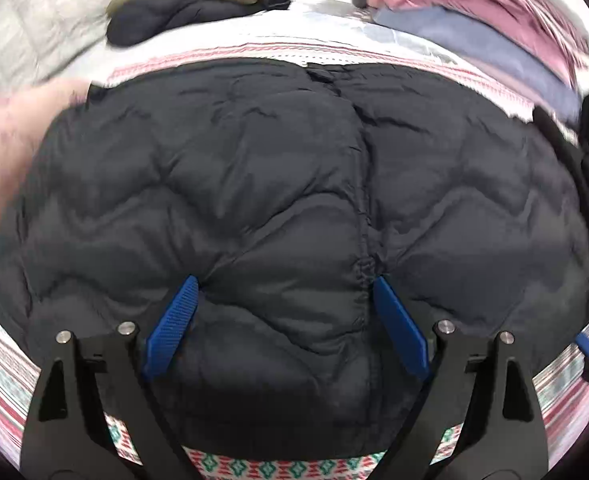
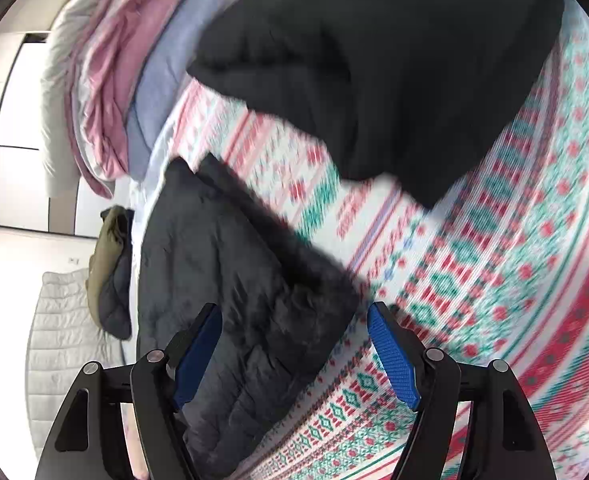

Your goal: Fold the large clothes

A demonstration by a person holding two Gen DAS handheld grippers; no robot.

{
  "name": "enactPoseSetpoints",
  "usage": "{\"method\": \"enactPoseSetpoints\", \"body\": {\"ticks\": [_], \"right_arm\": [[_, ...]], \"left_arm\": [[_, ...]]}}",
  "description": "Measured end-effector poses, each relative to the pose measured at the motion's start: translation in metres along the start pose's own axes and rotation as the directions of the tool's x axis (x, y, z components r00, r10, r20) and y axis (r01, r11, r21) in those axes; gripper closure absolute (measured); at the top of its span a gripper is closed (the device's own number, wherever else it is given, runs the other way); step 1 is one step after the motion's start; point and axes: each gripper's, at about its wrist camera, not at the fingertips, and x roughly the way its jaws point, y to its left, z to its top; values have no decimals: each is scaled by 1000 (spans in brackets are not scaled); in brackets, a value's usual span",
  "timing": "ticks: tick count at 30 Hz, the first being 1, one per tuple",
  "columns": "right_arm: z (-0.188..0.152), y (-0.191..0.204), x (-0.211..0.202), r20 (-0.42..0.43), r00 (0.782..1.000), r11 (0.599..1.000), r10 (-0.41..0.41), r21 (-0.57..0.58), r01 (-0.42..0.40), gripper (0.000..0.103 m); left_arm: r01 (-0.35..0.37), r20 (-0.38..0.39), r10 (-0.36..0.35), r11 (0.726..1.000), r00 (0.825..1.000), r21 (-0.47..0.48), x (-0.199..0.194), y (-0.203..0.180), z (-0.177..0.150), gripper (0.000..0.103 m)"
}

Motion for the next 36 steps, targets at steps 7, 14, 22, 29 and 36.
{"method": "enactPoseSetpoints", "body": {"ticks": [7, 14, 22, 29, 36], "right_arm": [[-18, 18, 28, -63, 991, 992, 119, -27, -120, 27], [-31, 37, 46, -13, 980, 976, 198, -86, -198, 25], [-44, 67, 36, 74, 982, 954, 174, -259, -150, 76], [-64, 99, 6, 224, 970, 902, 93, -431, 13, 89], [-38, 76, -29, 265, 961, 920, 84, -391, 27, 90]], "left_arm": [[-1, -1, 1, 1000, 1000, 5, 4, 0, -5, 13], [-22, 13, 22, 999, 1000, 26, 4, -8, -14, 13], [-25, 11, 25, 999, 1000, 28, 4, -9, -15, 13], [11, 2, -11, 1000, 1000, 20, -7, -11, -18, 13], [38, 14, -39, 997, 999, 71, -19, -20, -28, 13]]}}
